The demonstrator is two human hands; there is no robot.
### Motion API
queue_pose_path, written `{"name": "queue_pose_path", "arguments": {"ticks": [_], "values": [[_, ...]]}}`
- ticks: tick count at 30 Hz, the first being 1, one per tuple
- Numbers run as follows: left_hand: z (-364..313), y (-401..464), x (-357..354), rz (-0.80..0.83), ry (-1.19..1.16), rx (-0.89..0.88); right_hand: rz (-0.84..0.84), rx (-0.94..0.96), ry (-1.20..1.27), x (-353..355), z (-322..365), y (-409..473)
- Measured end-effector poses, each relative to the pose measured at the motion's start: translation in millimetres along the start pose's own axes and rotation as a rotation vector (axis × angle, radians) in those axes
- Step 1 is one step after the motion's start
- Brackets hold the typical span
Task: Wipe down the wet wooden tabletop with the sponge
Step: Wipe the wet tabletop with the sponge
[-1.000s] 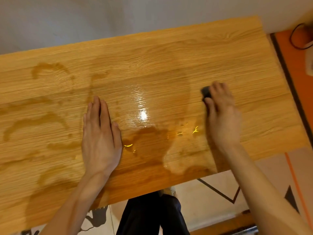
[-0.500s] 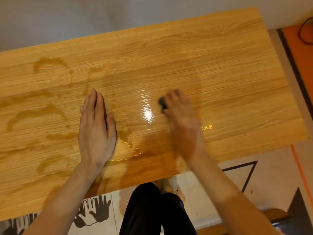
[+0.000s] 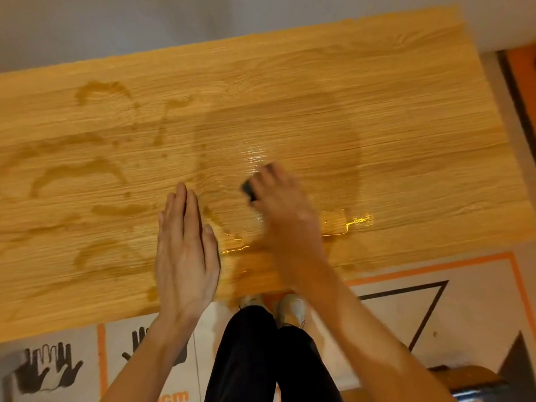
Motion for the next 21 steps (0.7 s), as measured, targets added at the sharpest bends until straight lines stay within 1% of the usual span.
{"name": "queue_pose_path", "arguments": {"ticks": [2, 4, 5, 7, 9, 10, 13, 15, 17, 20, 21], "values": [[1, 0, 0, -0.006, 0.003, -0.006, -0.159, -0.186, 0.067, 32, -57, -18], [2, 2, 0, -0.015, 0.009, -0.011, -0.196, -0.397, 0.084, 60, -102, -35], [2, 2, 0, -0.019, 0.012, -0.013, -0.209, -0.475, 0.087, 66, -114, -38], [2, 2, -1, -0.027, 0.017, -0.013, -0.244, -0.535, 0.082, 63, -118, -33], [1, 1, -1, -0.033, 0.025, -0.013, -0.216, -0.469, 0.134, 55, -104, -21], [1, 1, -1, -0.038, 0.029, -0.01, -0.185, -0.398, 0.15, 50, -96, -20], [1, 0, -1, -0.047, 0.027, -0.007, -0.078, -0.183, 0.129, 45, -81, -60], [0, 1, -2, -0.051, 0.027, -0.007, -0.028, -0.139, 0.148, 48, -78, -98], [1, 1, -2, -0.051, 0.04, -0.009, -0.017, -0.098, 0.169, 50, -77, -114], [1, 2, -2, -0.051, 0.047, -0.014, -0.017, -0.023, 0.108, 50, -85, -72], [2, 2, -2, -0.051, 0.053, -0.013, -0.029, -0.044, 0.092, 47, -88, -46]]}}
Point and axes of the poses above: each hand's wrist, its own y-axis towards the middle knuckle, its own x-axis out of the back of the hand, z = x × y, the point moved 2 cm from there along y, towards the middle knuckle, and after that the axes turned 3 degrees about -y, right-handed, at the moved point
